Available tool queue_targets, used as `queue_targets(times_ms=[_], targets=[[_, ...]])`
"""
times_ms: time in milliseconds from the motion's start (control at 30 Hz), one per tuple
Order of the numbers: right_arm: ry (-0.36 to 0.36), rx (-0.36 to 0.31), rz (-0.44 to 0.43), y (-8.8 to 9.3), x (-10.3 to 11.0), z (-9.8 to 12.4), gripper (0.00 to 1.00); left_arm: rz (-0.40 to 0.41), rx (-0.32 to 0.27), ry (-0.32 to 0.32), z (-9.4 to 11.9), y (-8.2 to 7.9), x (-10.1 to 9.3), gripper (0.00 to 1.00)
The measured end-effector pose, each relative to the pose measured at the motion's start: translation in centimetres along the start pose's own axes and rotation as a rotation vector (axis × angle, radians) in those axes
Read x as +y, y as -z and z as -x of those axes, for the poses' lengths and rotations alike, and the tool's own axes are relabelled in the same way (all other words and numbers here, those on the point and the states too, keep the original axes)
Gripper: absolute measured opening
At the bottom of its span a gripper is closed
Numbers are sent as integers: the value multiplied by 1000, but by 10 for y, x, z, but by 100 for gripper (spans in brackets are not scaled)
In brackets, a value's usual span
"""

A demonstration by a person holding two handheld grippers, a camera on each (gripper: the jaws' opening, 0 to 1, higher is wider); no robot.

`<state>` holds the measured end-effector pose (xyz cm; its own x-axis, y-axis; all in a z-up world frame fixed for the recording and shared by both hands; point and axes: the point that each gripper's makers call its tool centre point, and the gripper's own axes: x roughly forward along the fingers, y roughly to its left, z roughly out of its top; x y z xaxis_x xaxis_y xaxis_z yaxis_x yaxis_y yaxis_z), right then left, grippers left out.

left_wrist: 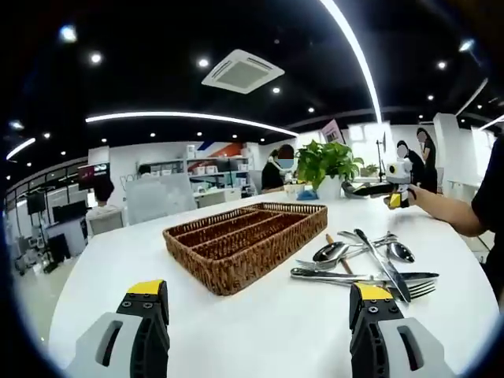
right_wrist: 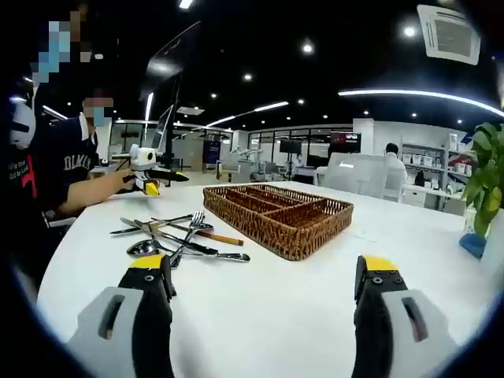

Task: Arrange the knives, forks, and spoons in their matching storage slots by inserting each utensil handle-first until every utensil is classified and aligned in the correct compartment

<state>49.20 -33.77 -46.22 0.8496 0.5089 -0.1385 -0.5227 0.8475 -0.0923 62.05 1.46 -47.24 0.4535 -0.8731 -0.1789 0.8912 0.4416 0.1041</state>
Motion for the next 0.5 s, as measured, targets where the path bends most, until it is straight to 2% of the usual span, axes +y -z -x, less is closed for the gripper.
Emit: queue_targets(times_ms=[500], targets=[[-14,17,-7,4,2,-1,100,24,-4,12,1,-1,-4,100]])
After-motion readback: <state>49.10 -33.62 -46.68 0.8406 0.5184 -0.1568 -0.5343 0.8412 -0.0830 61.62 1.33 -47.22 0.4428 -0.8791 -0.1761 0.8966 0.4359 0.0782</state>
